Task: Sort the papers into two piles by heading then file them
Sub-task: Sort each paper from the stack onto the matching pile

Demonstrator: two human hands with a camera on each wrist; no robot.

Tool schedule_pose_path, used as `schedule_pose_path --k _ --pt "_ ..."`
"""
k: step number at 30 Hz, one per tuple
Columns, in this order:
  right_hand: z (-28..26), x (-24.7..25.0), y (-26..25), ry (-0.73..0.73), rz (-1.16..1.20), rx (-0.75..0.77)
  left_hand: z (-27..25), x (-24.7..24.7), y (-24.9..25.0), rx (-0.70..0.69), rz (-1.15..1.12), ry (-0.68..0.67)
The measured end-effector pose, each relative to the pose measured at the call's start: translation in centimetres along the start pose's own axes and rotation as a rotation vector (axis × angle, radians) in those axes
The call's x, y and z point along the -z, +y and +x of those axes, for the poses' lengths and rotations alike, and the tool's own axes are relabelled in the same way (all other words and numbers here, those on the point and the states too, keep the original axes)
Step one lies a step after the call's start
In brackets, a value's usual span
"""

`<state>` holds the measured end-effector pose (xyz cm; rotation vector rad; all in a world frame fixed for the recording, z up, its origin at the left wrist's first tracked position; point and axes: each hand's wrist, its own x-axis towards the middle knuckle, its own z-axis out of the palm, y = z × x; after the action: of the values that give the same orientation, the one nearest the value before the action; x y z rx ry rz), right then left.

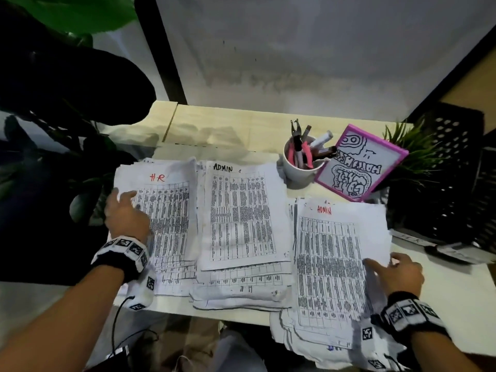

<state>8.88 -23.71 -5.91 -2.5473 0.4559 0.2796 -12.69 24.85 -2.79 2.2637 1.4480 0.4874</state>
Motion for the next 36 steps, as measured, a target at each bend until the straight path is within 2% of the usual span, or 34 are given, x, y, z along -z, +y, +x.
schedule_pose_path --k 2,7,12,14,18,22,26,29,33,36 --pt "-0.1 -0.3 0.6 -0.025 -0.069 -0.031 -1.9 -0.6 3.7 -0.123 -0.057 -0.02" --pt "0.1 0.3 1.2 0.054 0.061 -0.017 -7.9 -4.0 12.4 -0.354 -0.257 -0.213" --pt "0.3 2.5 1.7 0.11 0.168 0.062 -13.1 -8.4 18.5 -0.442 -0.479 -0.471" --pt "0.3 3.3 2.3 0.131 0.313 0.071 -15.0 -9.9 20.2 -0.456 -0.445 -0.58" --pt "0.0 4.5 3.7 0.059 0.664 -0.065 -18.0 -12.9 22.0 -0.397 -0.21 -0.757" --pt "-1.5 6.6 3.8 -0.16 0.794 -0.089 -18.6 -14.6 22.5 -0.328 0.003 -0.712" --pt "-1.6 8.0 3.8 -0.272 0.779 -0.017 -18.2 -15.3 23.3 -0.232 -0.012 -0.67" --pt "-0.2 7.8 5.2 -0.303 0.725 0.028 -17.9 -15.6 23.5 -0.188 -0.042 -0.657" --pt "0.5 8.1 4.9 -0.342 0.782 0.051 -17.4 -15.9 22.9 -0.123 -0.155 -0.623" --pt "0.4 8.8 3.7 -0.331 0.801 0.078 -17.5 -15.8 22.9 -0.153 -0.114 -0.605"
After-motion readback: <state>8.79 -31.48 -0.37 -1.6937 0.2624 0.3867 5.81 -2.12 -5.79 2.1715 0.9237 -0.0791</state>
